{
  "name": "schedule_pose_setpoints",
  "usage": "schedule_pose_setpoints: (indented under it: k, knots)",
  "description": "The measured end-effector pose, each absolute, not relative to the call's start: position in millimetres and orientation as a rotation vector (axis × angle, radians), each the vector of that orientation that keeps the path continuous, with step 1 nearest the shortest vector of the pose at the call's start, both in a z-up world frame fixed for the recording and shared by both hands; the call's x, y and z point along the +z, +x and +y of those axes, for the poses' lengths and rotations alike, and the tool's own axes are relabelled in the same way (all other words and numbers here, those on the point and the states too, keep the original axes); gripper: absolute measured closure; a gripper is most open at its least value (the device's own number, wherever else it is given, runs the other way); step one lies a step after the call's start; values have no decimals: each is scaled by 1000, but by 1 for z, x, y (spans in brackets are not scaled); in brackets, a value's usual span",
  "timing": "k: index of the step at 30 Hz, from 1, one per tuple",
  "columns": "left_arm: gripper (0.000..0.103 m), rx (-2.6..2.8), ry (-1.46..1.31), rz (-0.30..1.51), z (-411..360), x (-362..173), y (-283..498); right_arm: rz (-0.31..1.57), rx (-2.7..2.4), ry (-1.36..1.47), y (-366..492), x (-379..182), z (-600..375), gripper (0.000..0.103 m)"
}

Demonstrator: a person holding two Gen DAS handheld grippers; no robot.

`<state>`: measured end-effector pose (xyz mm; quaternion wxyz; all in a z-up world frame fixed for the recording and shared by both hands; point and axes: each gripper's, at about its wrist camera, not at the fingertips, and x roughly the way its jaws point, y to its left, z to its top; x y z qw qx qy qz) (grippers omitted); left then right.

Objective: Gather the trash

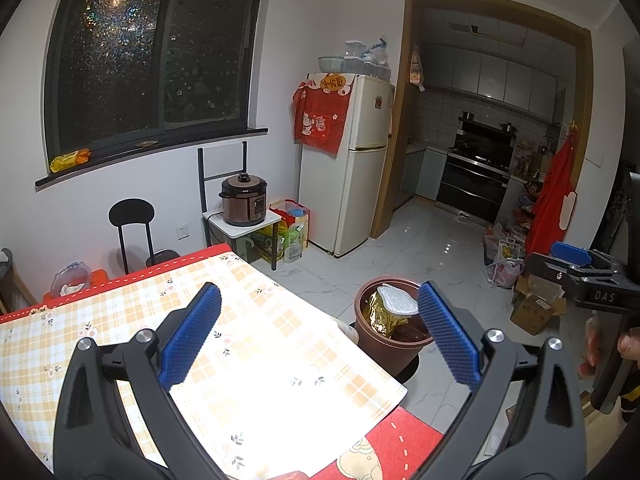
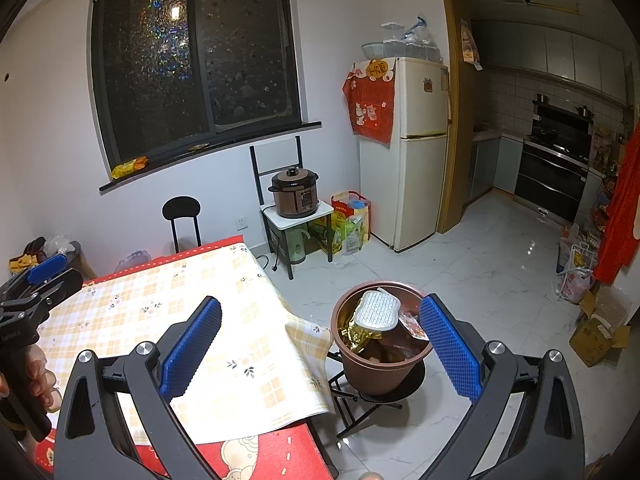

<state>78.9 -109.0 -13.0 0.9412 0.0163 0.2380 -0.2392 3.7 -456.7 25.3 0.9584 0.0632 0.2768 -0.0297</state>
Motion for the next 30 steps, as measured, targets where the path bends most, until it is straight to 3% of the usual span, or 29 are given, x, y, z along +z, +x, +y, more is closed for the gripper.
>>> schedule_pose_setpoints:
  k: [30]
  knots:
    - [6,-470,20,491,-113,-18,90,570,-68,128,11,24,-465,5]
